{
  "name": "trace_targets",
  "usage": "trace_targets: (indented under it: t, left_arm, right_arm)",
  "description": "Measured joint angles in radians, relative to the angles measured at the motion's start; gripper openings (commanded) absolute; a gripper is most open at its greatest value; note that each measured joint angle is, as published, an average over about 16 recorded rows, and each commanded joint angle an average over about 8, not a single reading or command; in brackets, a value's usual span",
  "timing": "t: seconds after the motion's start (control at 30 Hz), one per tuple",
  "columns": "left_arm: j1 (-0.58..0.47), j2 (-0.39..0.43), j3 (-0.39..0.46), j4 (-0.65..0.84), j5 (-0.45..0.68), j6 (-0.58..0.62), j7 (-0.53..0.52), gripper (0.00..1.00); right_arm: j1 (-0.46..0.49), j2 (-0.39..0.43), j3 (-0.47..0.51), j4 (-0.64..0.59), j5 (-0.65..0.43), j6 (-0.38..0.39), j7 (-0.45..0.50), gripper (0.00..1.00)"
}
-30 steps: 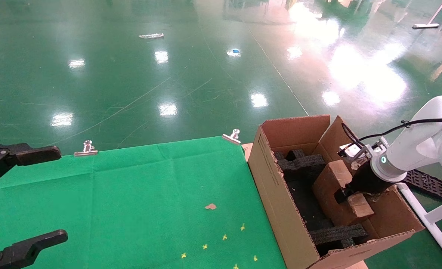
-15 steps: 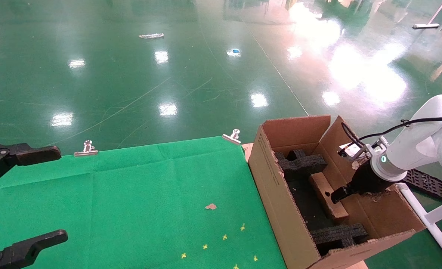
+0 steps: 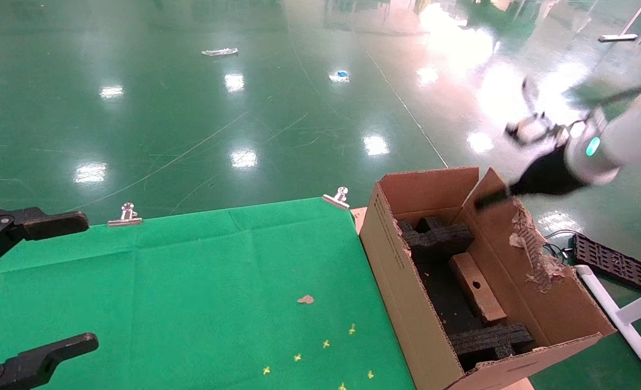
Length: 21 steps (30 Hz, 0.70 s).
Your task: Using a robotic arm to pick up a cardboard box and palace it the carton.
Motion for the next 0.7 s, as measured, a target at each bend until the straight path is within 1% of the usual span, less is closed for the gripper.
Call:
trace_targets:
  t: [0.17, 0.37, 0.53, 0.7]
  left_arm:
    - [0.000, 0.000, 0.000, 0.000, 0.000, 0.000, 0.000, 1.00]
    - [0.000, 0.000, 0.001, 0.000, 0.000, 0.000, 0.000, 1.00]
    - [0.000, 0.000, 0.001, 0.000, -0.001, 0.000, 0.000, 1.00]
    - [0.000, 0.000, 0.001, 0.000, -0.001, 0.000, 0.001, 1.00]
  right_arm:
    - [0.112, 0.024, 0.019, 0.029, 0.023, -0.023, -0.049, 1.00]
    - [0.192, 0.053, 0.040, 0.076, 0.052, -0.049, -0.101, 1.00]
    - [0.207, 0.075, 0.065, 0.119, 0.076, -0.067, -0.134, 1.00]
    - [0.171, 0.093, 0.114, 0.175, 0.107, -0.084, -0.163, 1.00]
